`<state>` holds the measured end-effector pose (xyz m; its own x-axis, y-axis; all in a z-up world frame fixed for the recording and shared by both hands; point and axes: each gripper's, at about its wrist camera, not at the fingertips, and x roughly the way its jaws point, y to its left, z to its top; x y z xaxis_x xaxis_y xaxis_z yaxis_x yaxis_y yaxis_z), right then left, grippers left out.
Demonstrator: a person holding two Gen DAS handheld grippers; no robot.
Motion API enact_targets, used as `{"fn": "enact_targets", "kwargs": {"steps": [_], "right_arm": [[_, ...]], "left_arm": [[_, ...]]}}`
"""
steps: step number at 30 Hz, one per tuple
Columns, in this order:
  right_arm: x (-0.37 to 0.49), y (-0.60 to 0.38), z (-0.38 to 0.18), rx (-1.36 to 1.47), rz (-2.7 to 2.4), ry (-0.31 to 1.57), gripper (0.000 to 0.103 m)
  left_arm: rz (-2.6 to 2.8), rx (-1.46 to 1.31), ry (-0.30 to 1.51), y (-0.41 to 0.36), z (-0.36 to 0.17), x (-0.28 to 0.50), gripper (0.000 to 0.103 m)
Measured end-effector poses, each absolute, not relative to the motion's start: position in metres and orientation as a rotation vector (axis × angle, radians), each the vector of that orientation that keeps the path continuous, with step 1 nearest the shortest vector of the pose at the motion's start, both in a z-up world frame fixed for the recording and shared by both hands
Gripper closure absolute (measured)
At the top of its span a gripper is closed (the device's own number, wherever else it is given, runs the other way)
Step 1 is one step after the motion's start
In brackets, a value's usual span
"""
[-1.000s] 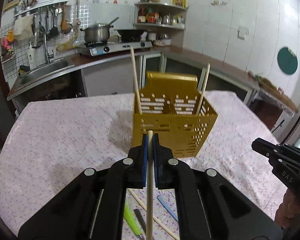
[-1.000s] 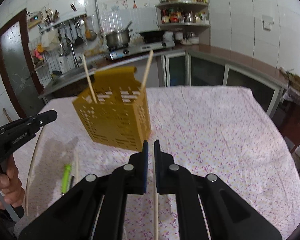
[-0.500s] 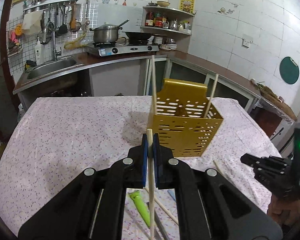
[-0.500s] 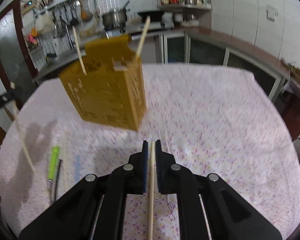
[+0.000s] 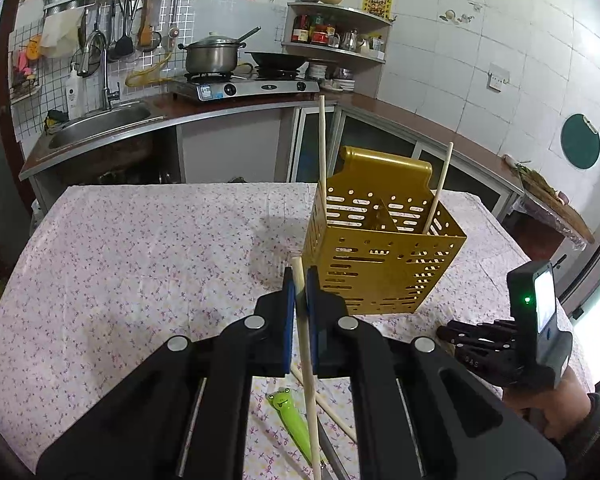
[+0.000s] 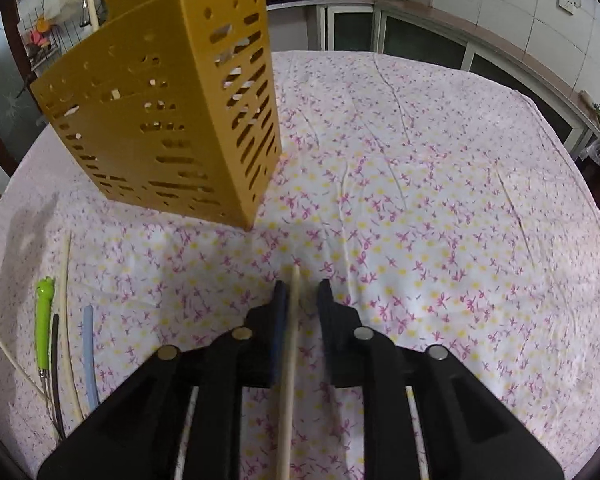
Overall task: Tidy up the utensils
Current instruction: 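Lower both held chopsticks into the caddy openings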
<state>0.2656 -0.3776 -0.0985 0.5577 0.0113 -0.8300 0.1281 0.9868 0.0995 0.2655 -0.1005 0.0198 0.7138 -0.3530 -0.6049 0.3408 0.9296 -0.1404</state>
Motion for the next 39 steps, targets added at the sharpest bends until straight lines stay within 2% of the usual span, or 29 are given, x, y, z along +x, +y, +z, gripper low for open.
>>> {"fn": "enact_targets", "kwargs": {"steps": [5,7,10,25,39], "right_arm": [[0.270,-0.374,-0.100,0.137,-0.067,0.991,0.082],[0.273,-0.371,-0.101,0.114,-0.064,0.982,0.085],[0.273,-0.374,-0.099,0.133,-0.061,0.977,0.098],[0.179,-0.380,0.017,0.215,-0.029,0.529,0.098],[0.134,-0.371,0.064,0.193,-0.032,0.377,0.098]], "left_arm": [[-0.398,-0.015,0.677,-0.103,0.019,0.265,0.099],[-0.404,-0.012,0.690,-0.106,0.017,0.265,0.099],[-0.397,-0.003,0.691,-0.108,0.014,0.263,0.099],[-0.392,-0.011,0.628,-0.100,0.044,0.230,0.099],[-0.378,0.000,0.561,-0.097,0.071,0.204,0.099]]}}
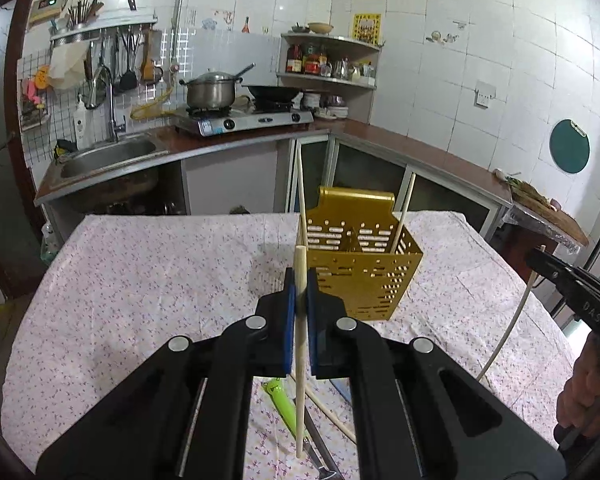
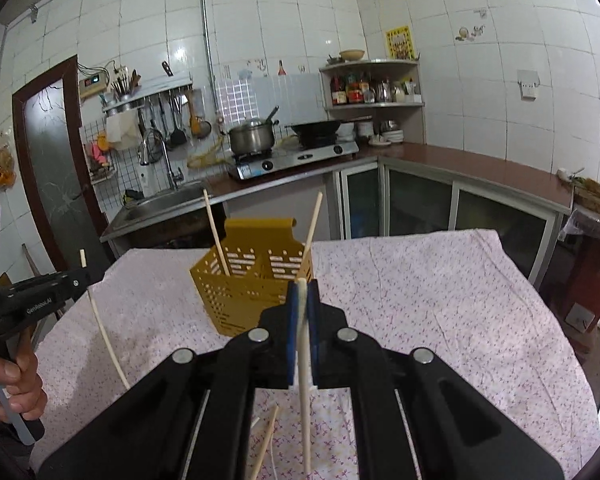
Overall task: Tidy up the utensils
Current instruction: 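Lower both held chopsticks into the caddy openings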
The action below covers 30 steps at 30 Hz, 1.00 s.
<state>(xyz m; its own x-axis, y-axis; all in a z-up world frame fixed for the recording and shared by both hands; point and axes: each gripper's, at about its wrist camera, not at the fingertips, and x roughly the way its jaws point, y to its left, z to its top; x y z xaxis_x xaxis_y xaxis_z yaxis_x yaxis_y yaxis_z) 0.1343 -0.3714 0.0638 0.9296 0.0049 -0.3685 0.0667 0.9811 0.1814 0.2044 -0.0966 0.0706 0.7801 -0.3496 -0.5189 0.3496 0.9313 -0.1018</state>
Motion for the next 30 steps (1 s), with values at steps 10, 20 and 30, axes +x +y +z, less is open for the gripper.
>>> {"fn": "enact_targets", "kwargs": {"steps": [10,20,30], "right_arm": [[0.126,-0.366,0.104,0.149,-0.025,0.315,0.098],[0.147,-0.359,0.175,0.100,-0.018,0.204,0.098],[0.200,-0.357,0.214,0.099,0.003,0.161,0.098]], "left_arm": [[-0.377,0.005,0.490,-0.097,0.107,0.206,0.100],[-0.406,-0.005,0.382,-0.114,0.174,0.236,0.100],[-0.429,-0.006,0.301,-0.149,0.207,0.284,0.099]]}}
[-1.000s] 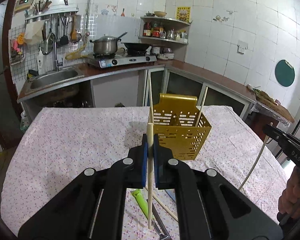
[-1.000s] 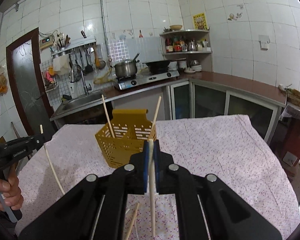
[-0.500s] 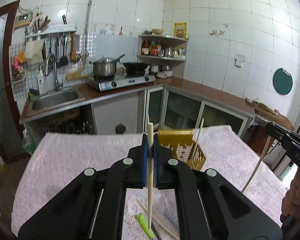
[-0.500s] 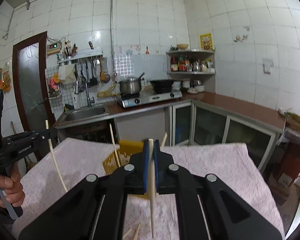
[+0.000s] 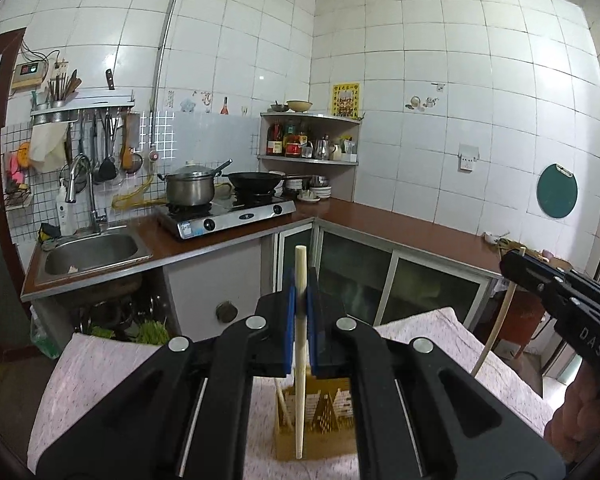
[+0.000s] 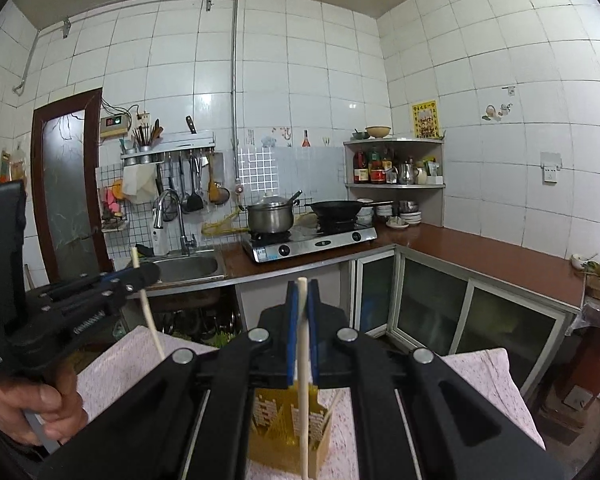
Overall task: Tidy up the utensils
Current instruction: 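Lower both held chopsticks into the caddy openings, then open both tools, leaving the chopsticks standing in the caddy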
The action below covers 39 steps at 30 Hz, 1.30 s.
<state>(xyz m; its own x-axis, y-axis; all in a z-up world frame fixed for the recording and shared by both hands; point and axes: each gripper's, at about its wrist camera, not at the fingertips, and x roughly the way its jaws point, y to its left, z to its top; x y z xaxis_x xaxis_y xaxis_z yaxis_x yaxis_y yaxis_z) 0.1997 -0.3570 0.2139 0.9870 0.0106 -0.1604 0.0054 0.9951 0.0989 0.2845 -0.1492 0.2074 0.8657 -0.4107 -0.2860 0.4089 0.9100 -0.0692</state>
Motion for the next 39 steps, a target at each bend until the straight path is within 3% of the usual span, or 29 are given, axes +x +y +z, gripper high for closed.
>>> {"fn": "enact_targets", "kwargs": {"steps": [18,29,32,34,39], "right_arm": [[0.286,-0.354,0.175,0.099,0.008,0.205,0.098],[0.303,-0.361,0.148,0.128,-0.013,0.272,0.098],[0.301,-0.363,0.149,0.126,-0.027,0.273,0.097],[0.301,-0.364,0.150,0.124,-0.045,0.274,0.097],[0.293,-0.368,0.154,0.120,-0.074,0.272,0.097]], "left_arm": [[-0.429,-0.031,0.382,-0.172,0.158,0.362,0.099],[-0.401,0.013,0.437,-0.177,0.127,0.371,0.099],[-0.401,0.013,0.438,-0.176,0.127,0.369,0.089],[-0.404,0.006,0.444,-0.175,0.128,0.369,0.076],[-0.381,-0.008,0.457,-0.166,0.130,0.367,0.065]]}}
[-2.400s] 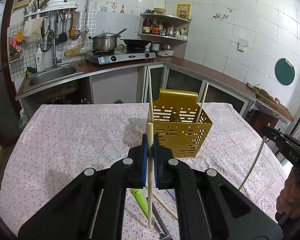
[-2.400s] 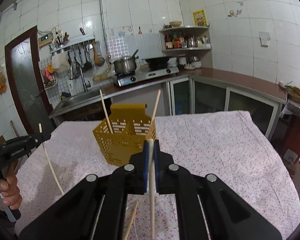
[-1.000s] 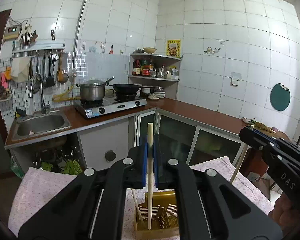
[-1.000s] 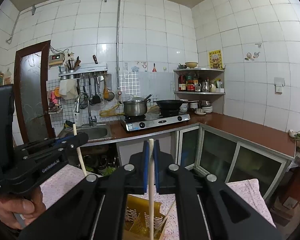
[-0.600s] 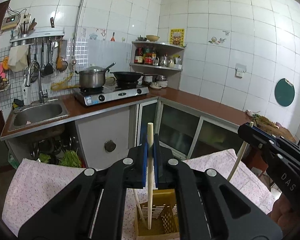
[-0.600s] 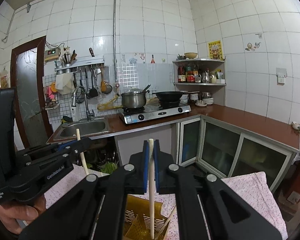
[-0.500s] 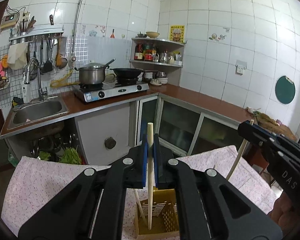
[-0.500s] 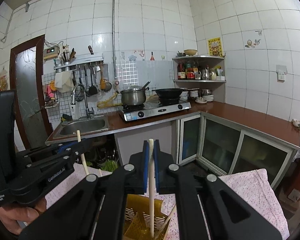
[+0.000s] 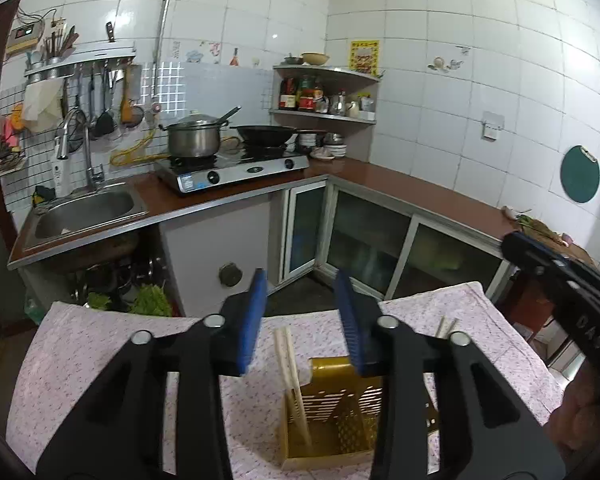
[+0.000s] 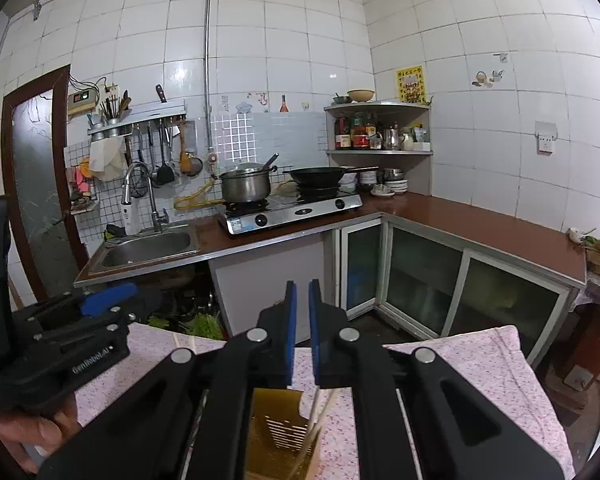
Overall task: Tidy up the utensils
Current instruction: 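Open both tools, leaving the chopsticks standing in the caddy, then grasp the green frog-handled fork with the left tool while the right tool grasps a chopstick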
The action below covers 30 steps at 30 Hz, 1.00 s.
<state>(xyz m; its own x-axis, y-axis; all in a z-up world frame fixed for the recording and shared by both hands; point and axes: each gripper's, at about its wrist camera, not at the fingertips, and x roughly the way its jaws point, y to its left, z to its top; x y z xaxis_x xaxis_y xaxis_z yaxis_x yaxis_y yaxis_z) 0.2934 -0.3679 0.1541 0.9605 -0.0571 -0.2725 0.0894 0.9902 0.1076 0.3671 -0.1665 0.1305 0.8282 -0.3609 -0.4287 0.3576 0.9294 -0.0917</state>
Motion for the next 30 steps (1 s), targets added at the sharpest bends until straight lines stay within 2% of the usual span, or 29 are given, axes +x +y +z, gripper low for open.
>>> {"fn": "enact_targets", "kwargs": {"steps": [5,7,8,9,15,21,30], "right_arm": [[0.279,-0.379,0.152,0.121,-0.108,0.295,0.096],[0.269,-0.385,0.148,0.119,-0.124,0.306,0.083],[0.262,-0.388,0.144,0.122,-0.135,0.315,0.066],[0.255,-0.392,0.138,0.127,-0.143,0.327,0.060],[0.205,-0.393,0.081,0.135,-0.144,0.459,0.060],[0.162,-0.375,0.008,0.216,-0.101,0.626,0.060],[0.142,-0.322,-0.060,0.269,-0.036,0.774,0.061]], "left_arm": [[-0.352,-0.018,0.483,-0.145,0.128,0.361,0.065],[-0.329,-0.012,0.495,-0.133,0.122,0.353,0.062],[-0.318,-0.009,0.503,-0.127,0.119,0.349,0.062],[-0.303,-0.013,0.520,-0.119,0.113,0.344,0.061],[-0.255,-0.012,0.599,-0.078,0.070,0.302,0.057],[-0.230,-0.016,0.733,-0.050,0.002,0.250,0.056],[-0.235,-0.024,0.879,-0.035,-0.065,0.208,0.056]]}}
